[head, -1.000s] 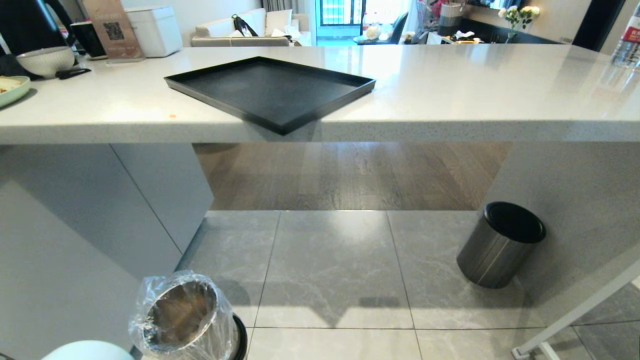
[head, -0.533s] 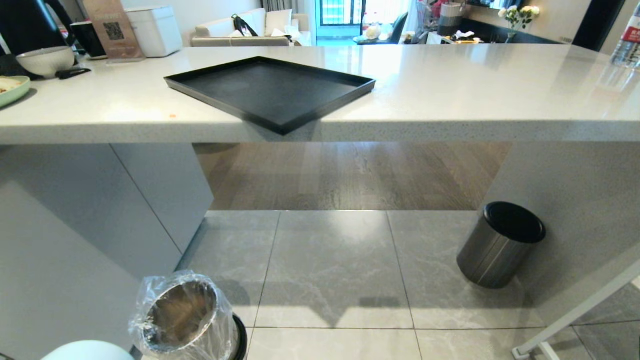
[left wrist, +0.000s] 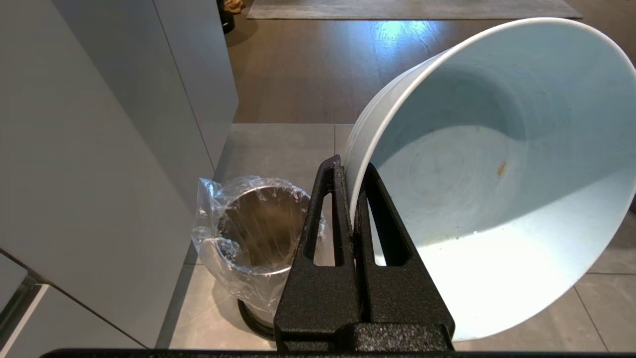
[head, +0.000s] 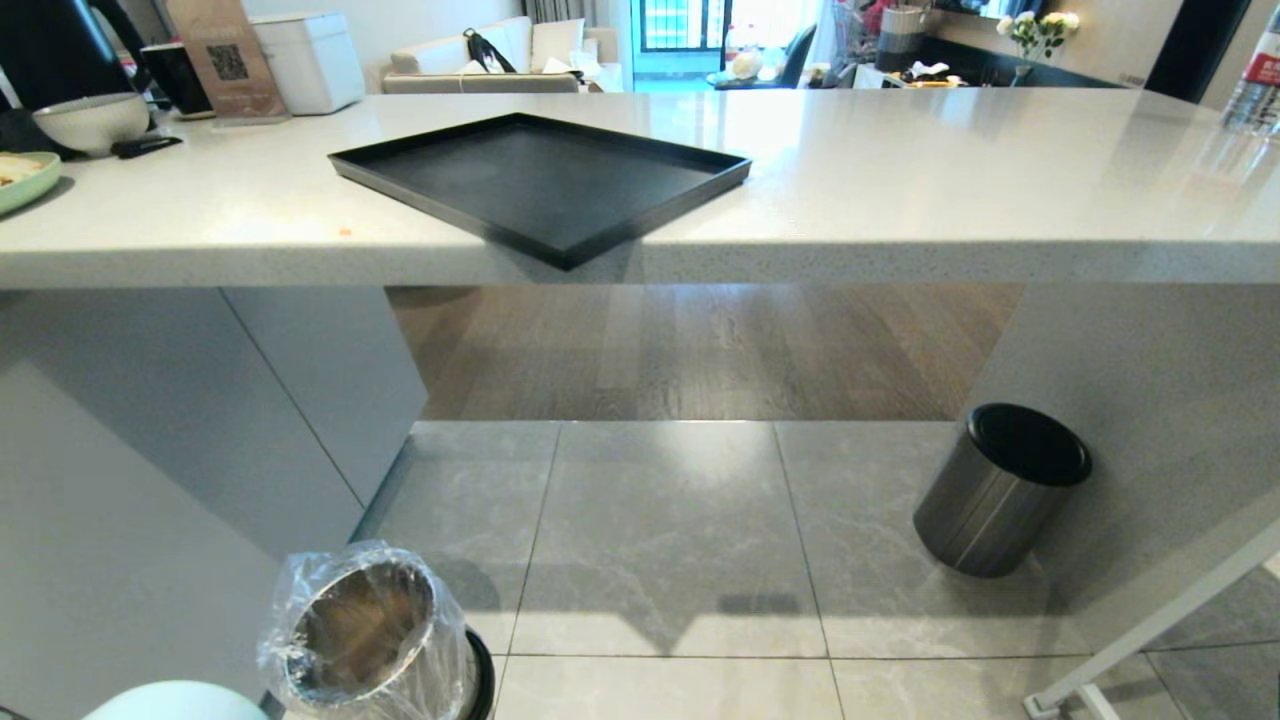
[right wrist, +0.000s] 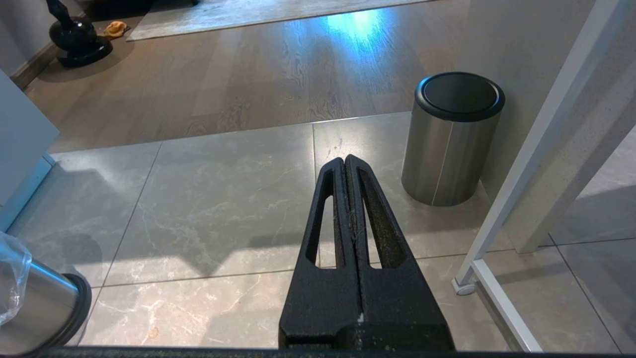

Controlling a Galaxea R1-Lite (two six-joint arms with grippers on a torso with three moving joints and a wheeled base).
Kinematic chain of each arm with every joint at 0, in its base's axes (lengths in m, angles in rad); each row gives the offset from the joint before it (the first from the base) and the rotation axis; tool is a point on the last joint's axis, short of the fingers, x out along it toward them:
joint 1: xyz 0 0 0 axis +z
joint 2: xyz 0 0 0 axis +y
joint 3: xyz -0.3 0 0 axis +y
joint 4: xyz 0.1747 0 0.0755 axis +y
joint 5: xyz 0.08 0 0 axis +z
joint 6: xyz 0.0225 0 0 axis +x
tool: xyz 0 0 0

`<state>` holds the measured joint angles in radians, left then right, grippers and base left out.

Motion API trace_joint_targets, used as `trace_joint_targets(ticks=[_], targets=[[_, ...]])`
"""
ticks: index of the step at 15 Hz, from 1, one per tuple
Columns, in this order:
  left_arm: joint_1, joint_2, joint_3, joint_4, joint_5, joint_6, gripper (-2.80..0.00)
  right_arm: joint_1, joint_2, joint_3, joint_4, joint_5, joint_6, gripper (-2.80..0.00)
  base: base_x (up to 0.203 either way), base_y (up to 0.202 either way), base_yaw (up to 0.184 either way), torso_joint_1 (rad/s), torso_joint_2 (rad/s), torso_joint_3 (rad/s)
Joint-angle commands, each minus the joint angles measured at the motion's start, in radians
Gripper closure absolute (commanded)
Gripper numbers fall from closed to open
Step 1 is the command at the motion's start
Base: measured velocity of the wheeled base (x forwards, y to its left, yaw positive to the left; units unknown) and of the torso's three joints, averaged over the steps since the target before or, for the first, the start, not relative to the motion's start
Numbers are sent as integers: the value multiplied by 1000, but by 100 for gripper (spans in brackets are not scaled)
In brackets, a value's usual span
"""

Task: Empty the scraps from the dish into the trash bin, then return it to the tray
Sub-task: Put the bowl back to the table

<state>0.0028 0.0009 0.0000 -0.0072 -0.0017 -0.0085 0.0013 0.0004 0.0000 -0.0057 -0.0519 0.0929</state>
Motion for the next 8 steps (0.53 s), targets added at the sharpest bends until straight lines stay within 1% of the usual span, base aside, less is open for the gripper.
trace_joint_targets(ticks=[1,8], targets=[[0,1,0,0,0,1,0,0,0,0,0,0,1,0,0,0,0,0,0,0],[0,1,0,0,0,1,0,0,0,0,0,0,1,0,0,0,0,0,0,0]])
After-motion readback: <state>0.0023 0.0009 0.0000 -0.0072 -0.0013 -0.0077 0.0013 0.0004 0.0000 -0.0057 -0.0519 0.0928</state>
